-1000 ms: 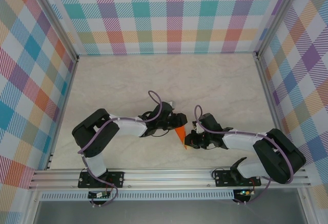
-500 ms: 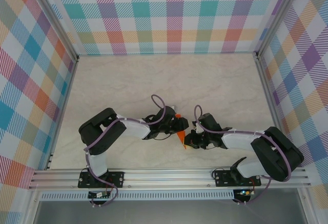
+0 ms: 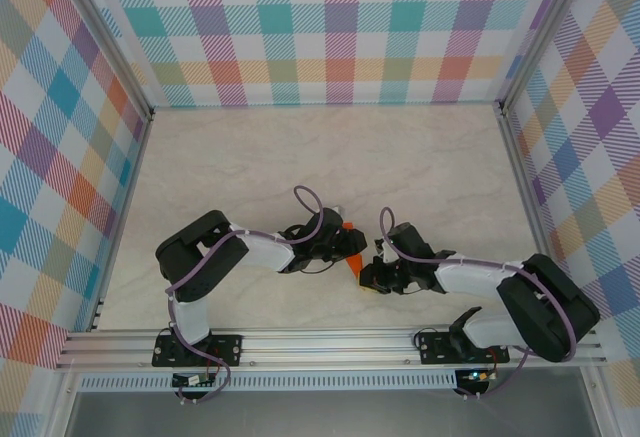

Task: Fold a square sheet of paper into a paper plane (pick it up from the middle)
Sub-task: Fold the wing for the fifth time at the center of the table.

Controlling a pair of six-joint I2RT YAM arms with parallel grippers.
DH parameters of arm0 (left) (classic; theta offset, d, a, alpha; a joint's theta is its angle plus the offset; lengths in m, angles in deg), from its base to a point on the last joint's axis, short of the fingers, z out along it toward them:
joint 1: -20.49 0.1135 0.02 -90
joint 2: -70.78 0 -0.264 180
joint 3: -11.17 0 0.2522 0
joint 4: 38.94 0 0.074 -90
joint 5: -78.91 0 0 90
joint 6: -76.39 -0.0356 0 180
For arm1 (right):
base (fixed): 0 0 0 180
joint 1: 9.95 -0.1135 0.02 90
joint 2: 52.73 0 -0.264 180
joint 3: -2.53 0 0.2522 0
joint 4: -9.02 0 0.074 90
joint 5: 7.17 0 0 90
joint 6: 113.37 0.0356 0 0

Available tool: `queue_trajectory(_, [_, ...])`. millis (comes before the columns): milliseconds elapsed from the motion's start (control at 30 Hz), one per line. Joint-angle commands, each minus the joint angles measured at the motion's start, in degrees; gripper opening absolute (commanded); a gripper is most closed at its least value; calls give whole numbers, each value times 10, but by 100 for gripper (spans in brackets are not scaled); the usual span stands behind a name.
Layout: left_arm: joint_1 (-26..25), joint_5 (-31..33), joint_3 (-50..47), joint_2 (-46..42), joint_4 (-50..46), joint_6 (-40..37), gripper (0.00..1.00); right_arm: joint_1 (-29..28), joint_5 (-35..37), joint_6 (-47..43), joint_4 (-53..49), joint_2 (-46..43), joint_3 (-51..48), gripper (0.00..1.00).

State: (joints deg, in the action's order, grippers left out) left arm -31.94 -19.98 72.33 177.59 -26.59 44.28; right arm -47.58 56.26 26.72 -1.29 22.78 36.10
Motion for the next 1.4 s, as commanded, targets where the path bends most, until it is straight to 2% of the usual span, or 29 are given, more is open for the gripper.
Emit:
queue_trajectory(0, [-3,19,-11,25,-35,0,37,-4,29,-21,-48,21,15,10])
queue_trajectory(200, [-3,21,-12,20,-42,-4,37,-4,22,-23,-51,45,-5,10])
queue_trajectory(467, [-3,18,-10,24,-41,-6,37,-5,13,-26,-50,-12,-4,12])
queue_trajectory(567, [-3,16,-8,27,-39,-5,37,-4,32,-33,-74,21,8,11])
queue_trajectory(767, [-3,18,-12,22,-41,-6,37,-5,25,-17,-40,70,-15,10])
queue_trajectory(1100, [-3,17,-10,23,-41,-6,37,-5,8,-8,-25,-12,-20,10])
queue_trajectory(1367, [-3,15,-10,24,-40,-6,37,-10,-4,-7,-7,37,-39,10])
